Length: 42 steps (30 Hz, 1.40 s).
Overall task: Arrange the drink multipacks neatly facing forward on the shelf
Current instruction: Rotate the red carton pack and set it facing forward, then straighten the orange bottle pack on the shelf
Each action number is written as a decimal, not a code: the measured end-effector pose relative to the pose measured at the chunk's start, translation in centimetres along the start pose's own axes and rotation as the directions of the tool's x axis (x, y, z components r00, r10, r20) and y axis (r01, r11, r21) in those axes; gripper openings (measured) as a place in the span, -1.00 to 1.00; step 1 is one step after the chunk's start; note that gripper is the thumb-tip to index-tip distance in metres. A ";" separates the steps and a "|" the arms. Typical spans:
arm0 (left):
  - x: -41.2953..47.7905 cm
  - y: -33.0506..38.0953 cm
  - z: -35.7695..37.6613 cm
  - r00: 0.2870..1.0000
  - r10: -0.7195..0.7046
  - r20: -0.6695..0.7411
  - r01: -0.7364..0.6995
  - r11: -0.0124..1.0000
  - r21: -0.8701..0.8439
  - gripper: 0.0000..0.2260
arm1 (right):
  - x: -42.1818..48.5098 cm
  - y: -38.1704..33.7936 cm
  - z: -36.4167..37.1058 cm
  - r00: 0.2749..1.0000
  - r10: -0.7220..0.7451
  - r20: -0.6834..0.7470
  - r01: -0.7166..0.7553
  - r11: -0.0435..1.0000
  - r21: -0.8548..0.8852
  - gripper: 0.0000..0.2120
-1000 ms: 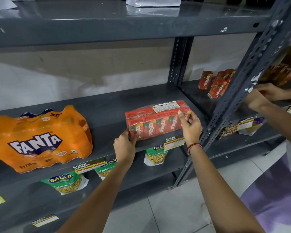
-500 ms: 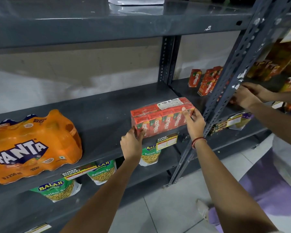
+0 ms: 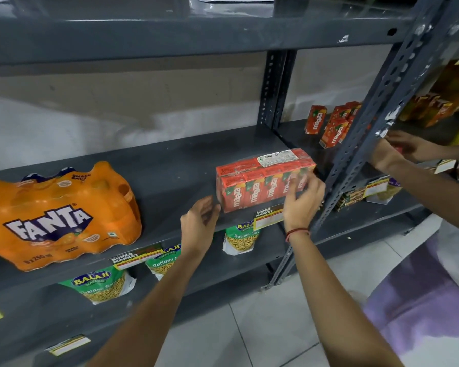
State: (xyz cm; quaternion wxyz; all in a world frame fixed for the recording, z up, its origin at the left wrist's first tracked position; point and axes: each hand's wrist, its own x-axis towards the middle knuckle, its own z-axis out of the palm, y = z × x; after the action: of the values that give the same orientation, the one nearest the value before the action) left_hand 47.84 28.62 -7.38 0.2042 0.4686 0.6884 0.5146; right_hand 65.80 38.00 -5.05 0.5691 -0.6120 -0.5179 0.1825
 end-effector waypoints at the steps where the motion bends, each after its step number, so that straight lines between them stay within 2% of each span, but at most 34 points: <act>1: -1.0 -0.6 -1.2 0.999 0.003 -0.045 -0.003 1.000 -0.007 -0.68 | -2.0 -0.9 0.7 0.998 -0.068 0.016 0.068 0.998 0.005 -0.64; 4: -4.0 -2.7 -4.6 0.975 0.054 -0.218 -0.052 0.999 0.013 -0.69 | -7.8 -3.0 3.1 0.958 -0.246 0.145 0.238 0.969 0.074 -0.70; 7: -6.4 -4.7 -8.7 0.906 0.106 -0.411 -0.050 0.988 0.144 -0.72 | -12.8 -5.4 5.8 0.880 -0.376 0.291 0.334 0.925 0.184 -0.69; 10: -7.3 -6.1 -13.1 0.815 0.127 -0.565 -0.023 0.982 0.186 -0.69 | -16.2 -7.3 8.4 0.803 -0.417 0.426 0.339 0.907 0.250 -0.63; 14: -6.8 -7.7 -18.5 0.719 0.036 -0.694 0.034 0.996 0.087 -0.55 | -19.1 -8.6 11.1 0.665 -0.383 0.641 0.252 0.923 0.291 -0.45; 16: -6.5 -8.7 -20.8 0.721 -0.035 -0.693 0.093 0.995 0.046 -0.45 | -20.4 -9.2 12.2 0.615 -0.363 0.700 0.203 0.931 0.305 -0.37; 19: -6.2 -10.0 -23.0 0.819 -0.106 -0.563 0.182 0.980 0.082 -0.30 | -21.5 -9.7 13.4 0.567 -0.295 0.769 0.130 0.954 0.269 -0.31; 21: -6.1 -10.4 -24.0 0.855 -0.151 -0.497 0.209 0.976 0.063 -0.25 | -21.6 -9.9 14.0 0.538 -0.266 0.800 0.128 0.964 0.234 -0.32; 25: -5.7 -10.5 -24.7 0.842 -0.182 -0.508 0.254 0.964 0.076 -0.29 | -21.0 -9.8 14.2 0.518 -0.268 0.812 0.152 0.963 0.221 -0.35; 31: -5.7 -10.6 -24.7 0.845 -0.153 -0.512 0.244 0.963 0.114 -0.36 | -20.0 -9.7 13.7 0.473 -0.312 0.824 0.197 0.949 0.246 -0.39; 35: -5.9 -10.2 -23.6 0.844 -0.125 -0.522 0.227 0.965 0.135 -0.45 | -18.5 -9.1 13.0 0.478 -0.295 0.827 0.193 0.954 0.228 -0.40; 42: -4.9 -9.1 -20.5 0.848 -0.169 -0.503 0.225 0.973 0.054 -0.39 | -15.6 -7.4 10.8 0.535 -0.250 0.807 0.180 0.967 0.181 -0.42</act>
State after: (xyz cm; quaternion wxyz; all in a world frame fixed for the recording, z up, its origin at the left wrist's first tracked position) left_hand 30.55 13.51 -8.59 0.0465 0.2586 0.7895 0.5547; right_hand 47.64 29.02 -7.30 0.3020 -0.3654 -0.7870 0.3948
